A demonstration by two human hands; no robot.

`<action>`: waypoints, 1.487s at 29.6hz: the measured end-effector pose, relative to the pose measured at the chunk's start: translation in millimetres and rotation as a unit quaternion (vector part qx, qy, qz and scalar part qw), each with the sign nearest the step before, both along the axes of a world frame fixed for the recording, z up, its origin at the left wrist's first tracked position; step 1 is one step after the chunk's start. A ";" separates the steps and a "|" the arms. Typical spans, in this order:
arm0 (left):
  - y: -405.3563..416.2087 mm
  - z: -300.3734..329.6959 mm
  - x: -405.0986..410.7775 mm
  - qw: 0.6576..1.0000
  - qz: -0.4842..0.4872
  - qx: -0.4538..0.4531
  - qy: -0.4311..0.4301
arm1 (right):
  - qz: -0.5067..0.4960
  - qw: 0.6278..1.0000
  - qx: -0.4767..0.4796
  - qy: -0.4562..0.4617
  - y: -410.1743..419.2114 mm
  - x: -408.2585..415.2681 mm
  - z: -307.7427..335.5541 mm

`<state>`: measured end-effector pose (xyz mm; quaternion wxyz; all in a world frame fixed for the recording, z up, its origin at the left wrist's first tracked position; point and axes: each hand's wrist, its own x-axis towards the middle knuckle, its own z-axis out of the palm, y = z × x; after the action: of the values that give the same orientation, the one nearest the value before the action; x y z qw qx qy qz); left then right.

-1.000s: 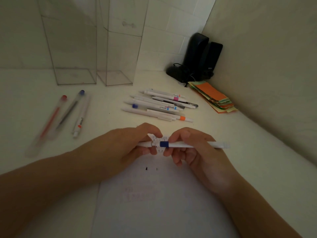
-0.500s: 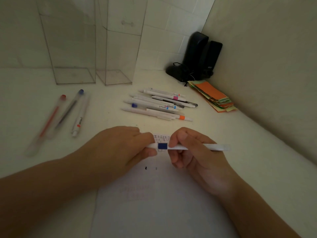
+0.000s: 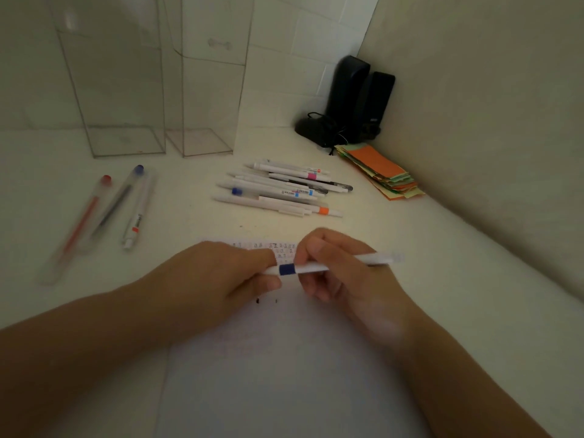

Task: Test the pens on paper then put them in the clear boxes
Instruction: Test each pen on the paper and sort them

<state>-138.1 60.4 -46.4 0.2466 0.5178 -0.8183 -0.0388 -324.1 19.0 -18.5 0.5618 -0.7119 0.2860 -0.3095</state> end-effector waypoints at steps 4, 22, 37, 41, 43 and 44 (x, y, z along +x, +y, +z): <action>6.0 12.9 -11.0 0.998 0.007 0.063 0.009 | -0.079 0.997 0.011 -0.022 0.6 -19.5 19.2; 64.1 52.1 -182.8 0.928 -0.367 0.059 0.021 | -0.450 0.892 0.035 -0.009 207.5 -277.4 1.4; 83.6 35.0 -290.2 0.896 -0.433 0.075 0.057 | -0.469 0.787 0.090 0.390 238.2 -363.9 -131.1; 68.1 38.4 -266.5 0.924 -0.361 0.092 0.085 | -0.458 0.827 0.007 0.327 198.7 -344.3 -82.6; 52.6 41.6 -238.9 0.942 -0.303 0.108 0.090 | -0.415 0.864 -0.051 0.280 170.9 -314.6 -48.9; 44.6 43.1 -224.2 0.949 -0.283 0.105 0.085 | -0.395 0.879 -0.073 0.259 159.8 -298.2 -32.3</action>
<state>-362.3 105.0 -3.3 0.2384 0.2824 -0.8985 -0.2368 -622.2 178.8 -50.8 0.2457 -0.6335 0.6553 -0.3301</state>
